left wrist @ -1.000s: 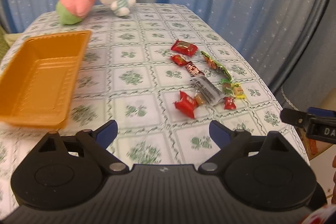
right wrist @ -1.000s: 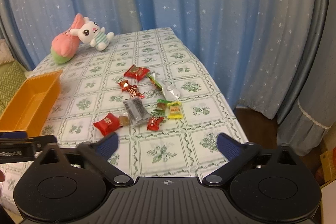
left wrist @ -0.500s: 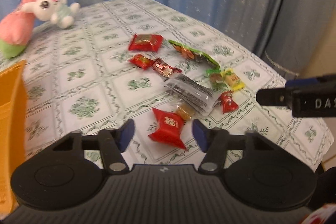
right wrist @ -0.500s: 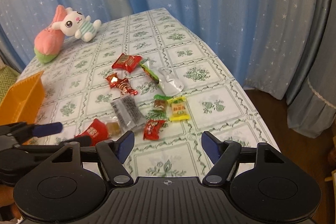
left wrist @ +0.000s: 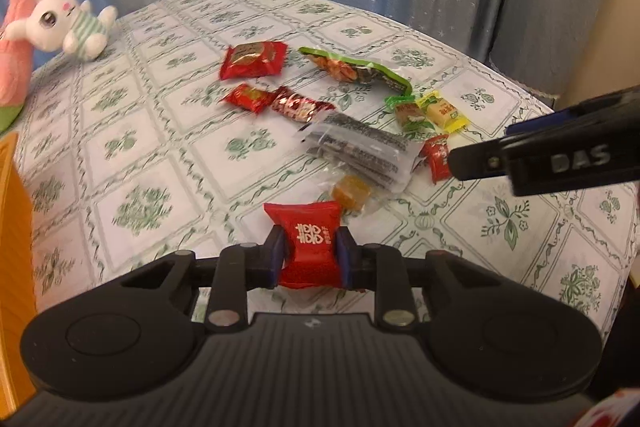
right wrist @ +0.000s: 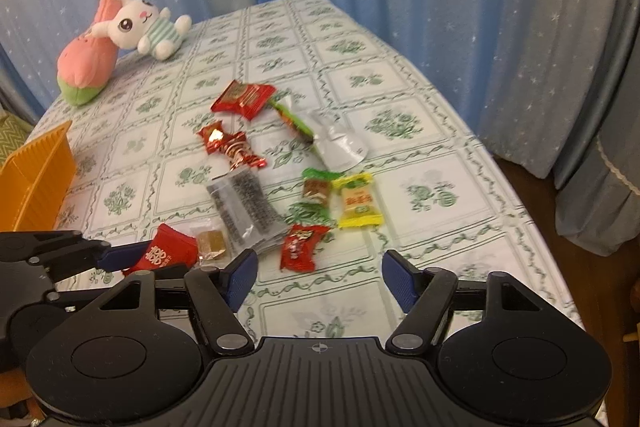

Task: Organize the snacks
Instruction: 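Grasp the red candy packet with the left tool while the right tool grasps a red candy, then carry both red candies to the orange tray and open both tools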

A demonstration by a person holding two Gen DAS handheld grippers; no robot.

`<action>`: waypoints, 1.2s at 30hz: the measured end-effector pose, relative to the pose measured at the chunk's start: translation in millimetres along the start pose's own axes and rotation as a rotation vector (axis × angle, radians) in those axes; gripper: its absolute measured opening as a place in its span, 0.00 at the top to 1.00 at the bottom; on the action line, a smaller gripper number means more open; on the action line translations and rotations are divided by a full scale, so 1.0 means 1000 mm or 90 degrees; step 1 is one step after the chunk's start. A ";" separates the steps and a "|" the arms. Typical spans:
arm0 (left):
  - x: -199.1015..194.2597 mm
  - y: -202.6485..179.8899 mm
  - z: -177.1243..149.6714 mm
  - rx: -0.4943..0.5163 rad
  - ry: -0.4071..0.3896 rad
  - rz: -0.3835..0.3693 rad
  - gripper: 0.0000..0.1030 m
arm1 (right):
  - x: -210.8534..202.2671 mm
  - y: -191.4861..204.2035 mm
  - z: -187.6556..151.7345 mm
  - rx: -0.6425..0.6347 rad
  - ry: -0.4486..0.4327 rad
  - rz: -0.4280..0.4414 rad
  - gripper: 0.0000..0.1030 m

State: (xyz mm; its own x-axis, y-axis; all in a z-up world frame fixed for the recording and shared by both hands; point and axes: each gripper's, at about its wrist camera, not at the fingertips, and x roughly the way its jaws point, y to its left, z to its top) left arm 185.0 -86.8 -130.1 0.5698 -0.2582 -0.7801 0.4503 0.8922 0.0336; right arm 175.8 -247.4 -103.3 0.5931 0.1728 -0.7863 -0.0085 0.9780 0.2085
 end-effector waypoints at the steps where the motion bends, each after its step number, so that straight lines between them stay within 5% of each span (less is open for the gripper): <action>1: -0.003 0.002 -0.002 -0.010 -0.002 0.003 0.77 | 0.004 0.001 -0.001 -0.003 0.002 0.001 0.41; 8: -0.023 0.016 -0.015 -0.069 -0.016 0.019 0.78 | 0.028 0.005 -0.003 -0.002 0.000 -0.004 0.64; 17: -0.039 0.017 -0.020 -0.102 -0.027 0.019 0.78 | 0.034 0.008 -0.001 -0.012 -0.011 -0.018 0.81; 26: -0.071 0.028 -0.026 -0.143 -0.050 0.034 0.78 | -0.007 0.022 -0.007 -0.010 -0.046 -0.014 0.81; 36: -0.140 0.088 -0.036 -0.192 -0.082 0.113 0.78 | -0.046 0.108 0.005 -0.070 -0.083 0.108 0.81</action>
State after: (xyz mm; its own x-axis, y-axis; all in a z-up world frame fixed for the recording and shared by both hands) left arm 120.3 40.6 -40.7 0.7113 -0.1174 -0.6930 0.1252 0.9913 -0.0395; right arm 151.6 -150.0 -41.5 0.6752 0.3256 -0.6619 -0.2000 0.9445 0.2606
